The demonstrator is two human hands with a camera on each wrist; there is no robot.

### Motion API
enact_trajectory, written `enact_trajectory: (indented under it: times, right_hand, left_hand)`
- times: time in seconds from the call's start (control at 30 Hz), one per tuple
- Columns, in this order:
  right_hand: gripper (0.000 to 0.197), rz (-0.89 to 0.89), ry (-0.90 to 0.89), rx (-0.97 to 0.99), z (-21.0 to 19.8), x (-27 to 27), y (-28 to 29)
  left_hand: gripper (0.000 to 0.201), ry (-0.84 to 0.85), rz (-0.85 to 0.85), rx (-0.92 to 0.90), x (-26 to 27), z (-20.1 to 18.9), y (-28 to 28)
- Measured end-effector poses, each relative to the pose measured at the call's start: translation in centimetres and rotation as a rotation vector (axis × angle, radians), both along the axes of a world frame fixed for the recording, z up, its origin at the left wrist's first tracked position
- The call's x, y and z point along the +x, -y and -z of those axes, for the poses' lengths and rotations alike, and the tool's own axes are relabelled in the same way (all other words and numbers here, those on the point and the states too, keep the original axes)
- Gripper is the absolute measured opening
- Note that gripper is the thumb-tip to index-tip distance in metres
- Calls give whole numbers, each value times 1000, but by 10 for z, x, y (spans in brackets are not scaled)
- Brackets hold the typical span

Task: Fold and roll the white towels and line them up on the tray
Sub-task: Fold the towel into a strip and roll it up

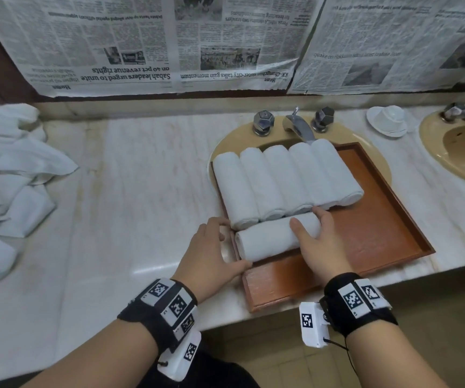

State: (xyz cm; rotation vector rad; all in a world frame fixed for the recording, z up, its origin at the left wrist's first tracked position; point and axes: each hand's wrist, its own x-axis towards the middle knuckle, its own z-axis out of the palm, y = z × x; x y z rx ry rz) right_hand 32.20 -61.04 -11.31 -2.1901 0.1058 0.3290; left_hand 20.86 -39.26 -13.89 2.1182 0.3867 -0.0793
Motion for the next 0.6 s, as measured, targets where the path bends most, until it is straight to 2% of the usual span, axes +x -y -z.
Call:
enact_trajectory:
  times: [0.2, 0.4, 0.53, 0.6]
  right_hand:
    - [77, 23, 16, -145, 3, -9, -23]
    - [63, 114, 64, -342, 4, -3, -45]
    - [53, 190, 105, -323, -1, 1, -57]
    - [53, 196, 89, -330, -4, -3, -58]
  left_hand:
    - [64, -14, -61, -97, -26, 0, -36]
    - [37, -76, -157, -61, -57, 0, -100]
    - [22, -124, -203, -57, -69, 0, -135]
    - [18, -123, -216, -67, -72, -1, -147]
